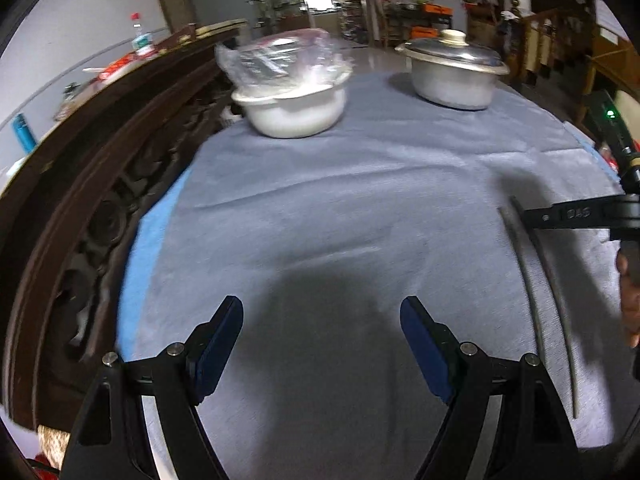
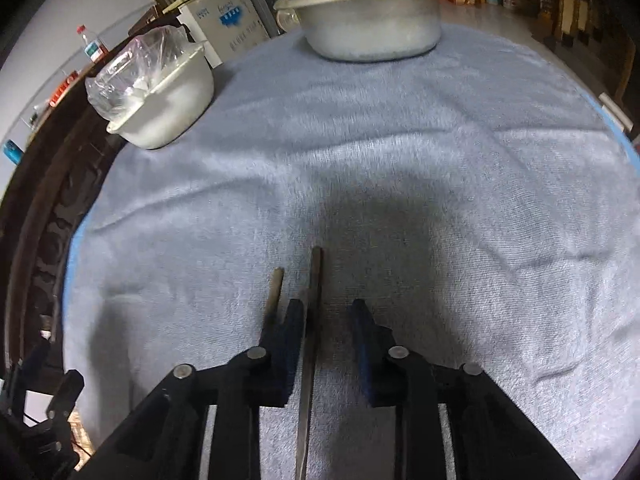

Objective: Organize utensils
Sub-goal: 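Grasp a chopstick with the right gripper while the left gripper grasps another, then carry both held chopsticks up and over to the grey utensil cup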

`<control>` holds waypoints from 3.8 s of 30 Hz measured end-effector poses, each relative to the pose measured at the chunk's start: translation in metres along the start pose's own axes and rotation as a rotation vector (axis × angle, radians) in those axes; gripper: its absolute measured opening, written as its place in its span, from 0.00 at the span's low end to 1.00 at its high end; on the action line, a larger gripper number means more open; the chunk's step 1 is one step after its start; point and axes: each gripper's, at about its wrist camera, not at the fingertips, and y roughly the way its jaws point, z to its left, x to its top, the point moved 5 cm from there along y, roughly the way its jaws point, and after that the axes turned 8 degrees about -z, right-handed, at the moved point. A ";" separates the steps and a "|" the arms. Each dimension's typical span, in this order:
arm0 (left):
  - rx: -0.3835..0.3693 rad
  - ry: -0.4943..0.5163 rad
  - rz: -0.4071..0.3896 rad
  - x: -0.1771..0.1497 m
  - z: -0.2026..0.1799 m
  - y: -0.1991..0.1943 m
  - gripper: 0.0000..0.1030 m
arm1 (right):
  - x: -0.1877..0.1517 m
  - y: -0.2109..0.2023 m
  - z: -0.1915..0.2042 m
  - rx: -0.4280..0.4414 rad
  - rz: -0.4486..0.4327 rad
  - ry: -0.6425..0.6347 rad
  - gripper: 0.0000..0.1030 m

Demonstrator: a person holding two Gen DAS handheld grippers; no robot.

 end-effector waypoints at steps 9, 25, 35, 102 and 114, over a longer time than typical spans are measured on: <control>-0.261 0.050 0.017 0.033 -0.055 0.026 0.79 | -0.001 -0.009 -0.024 -0.033 0.011 -0.004 0.06; -0.428 0.137 0.290 0.043 -0.151 0.089 0.55 | -0.004 -0.020 -0.067 -0.012 0.110 0.064 0.07; -0.378 0.218 0.254 0.056 -0.170 0.097 0.31 | 0.009 -0.008 -0.062 -0.021 0.117 0.032 0.09; -0.108 -0.402 -0.410 -0.012 0.043 -0.197 0.05 | -0.085 -0.205 -0.170 -0.055 -0.241 0.418 0.29; -0.085 -0.347 -0.479 -0.016 0.034 -0.210 0.05 | -0.056 -0.109 -0.212 -0.343 -0.057 0.505 0.29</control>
